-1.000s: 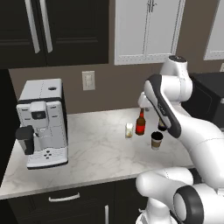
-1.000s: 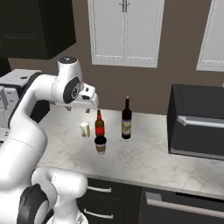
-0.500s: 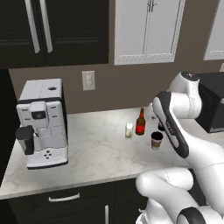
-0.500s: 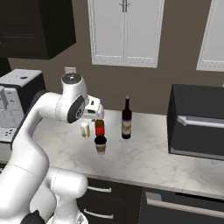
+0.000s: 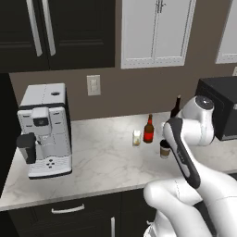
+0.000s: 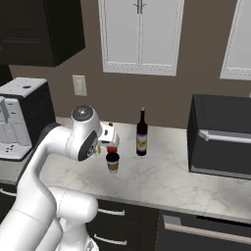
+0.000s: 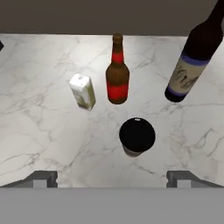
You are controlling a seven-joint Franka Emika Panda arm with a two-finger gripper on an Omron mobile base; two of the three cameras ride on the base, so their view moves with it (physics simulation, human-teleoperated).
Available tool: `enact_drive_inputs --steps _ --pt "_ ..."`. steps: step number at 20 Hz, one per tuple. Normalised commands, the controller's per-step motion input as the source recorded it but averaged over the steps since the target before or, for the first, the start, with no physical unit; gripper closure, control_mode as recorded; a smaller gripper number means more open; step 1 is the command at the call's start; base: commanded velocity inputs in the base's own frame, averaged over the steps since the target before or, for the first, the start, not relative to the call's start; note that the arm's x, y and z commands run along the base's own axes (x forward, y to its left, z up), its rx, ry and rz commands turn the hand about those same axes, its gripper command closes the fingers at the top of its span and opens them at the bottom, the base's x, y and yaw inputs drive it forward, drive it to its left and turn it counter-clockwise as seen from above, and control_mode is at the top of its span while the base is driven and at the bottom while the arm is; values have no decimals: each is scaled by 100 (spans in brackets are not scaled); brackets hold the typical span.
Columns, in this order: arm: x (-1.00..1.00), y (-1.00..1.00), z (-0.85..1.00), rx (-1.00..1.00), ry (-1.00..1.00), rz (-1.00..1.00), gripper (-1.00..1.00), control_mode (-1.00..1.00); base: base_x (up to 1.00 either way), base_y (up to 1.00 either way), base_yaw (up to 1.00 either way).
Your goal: Move the drinks to the dining counter.
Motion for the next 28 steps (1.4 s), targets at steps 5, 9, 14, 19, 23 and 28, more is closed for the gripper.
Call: enact_drive_inputs --steps 5,9,14,19,23,28 --pt "0 -9 -19 0 0 0 -100 -100 0 0 0" --pt "1 -24 -12 0 0 0 -100 -100 0 0 0" --pt "2 -28 -18 0 0 0 -100 -100 0 0 0" --pt "6 -7 -23 0 0 0 -100 -100 0 0 0" --pt "16 0 -23 0 0 0 -100 -100 0 0 0" --pt "17 2 -22 0 0 0 -100 -100 0 0 0"
